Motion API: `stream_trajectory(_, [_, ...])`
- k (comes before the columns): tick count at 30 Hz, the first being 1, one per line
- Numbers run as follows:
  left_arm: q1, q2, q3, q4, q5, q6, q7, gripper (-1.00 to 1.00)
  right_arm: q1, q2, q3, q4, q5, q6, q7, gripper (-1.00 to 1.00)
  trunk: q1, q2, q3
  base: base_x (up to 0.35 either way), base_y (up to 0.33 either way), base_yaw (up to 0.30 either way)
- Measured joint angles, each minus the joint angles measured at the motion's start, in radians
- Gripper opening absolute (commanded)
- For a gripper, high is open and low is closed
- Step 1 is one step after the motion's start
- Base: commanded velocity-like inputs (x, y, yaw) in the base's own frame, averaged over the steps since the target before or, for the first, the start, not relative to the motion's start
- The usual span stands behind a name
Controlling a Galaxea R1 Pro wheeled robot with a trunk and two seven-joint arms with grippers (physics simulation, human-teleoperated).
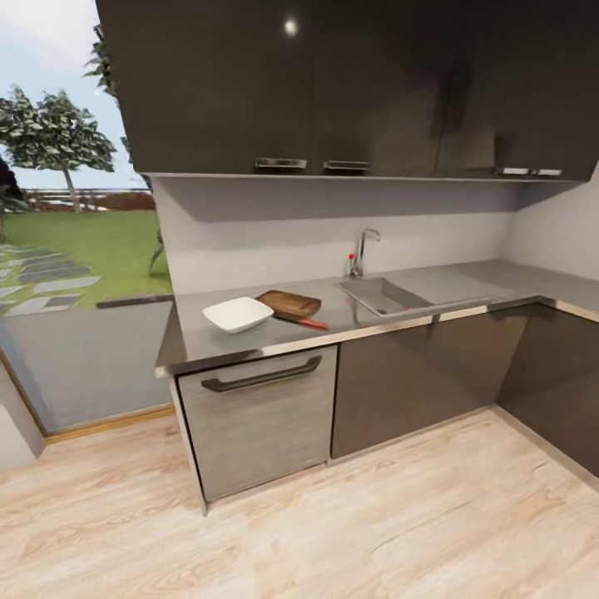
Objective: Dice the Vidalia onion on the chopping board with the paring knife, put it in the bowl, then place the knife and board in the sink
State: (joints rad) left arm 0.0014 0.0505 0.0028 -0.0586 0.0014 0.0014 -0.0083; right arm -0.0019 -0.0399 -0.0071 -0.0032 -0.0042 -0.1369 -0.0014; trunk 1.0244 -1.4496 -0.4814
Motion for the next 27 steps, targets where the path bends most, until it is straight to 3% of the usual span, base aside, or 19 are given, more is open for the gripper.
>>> stream_trajectory(8, [0.0,0.0,0.0,0.0,0.0,0.0,0.0,1.0,0.0,0.0,0.0,0.0,0.0,0.0,0.0,1.0,0.0,0.0,0.0,0.311,-0.203,0.177])
stream_trajectory(27, [0.0,-0.006,0.0,-0.001,0.0,-0.003,0.0,1.0,0.0,0.0,0.0,0.0,0.0,0.0,0.0,1.0,0.0,0.0,0.0,0.295,-0.22,0.279])
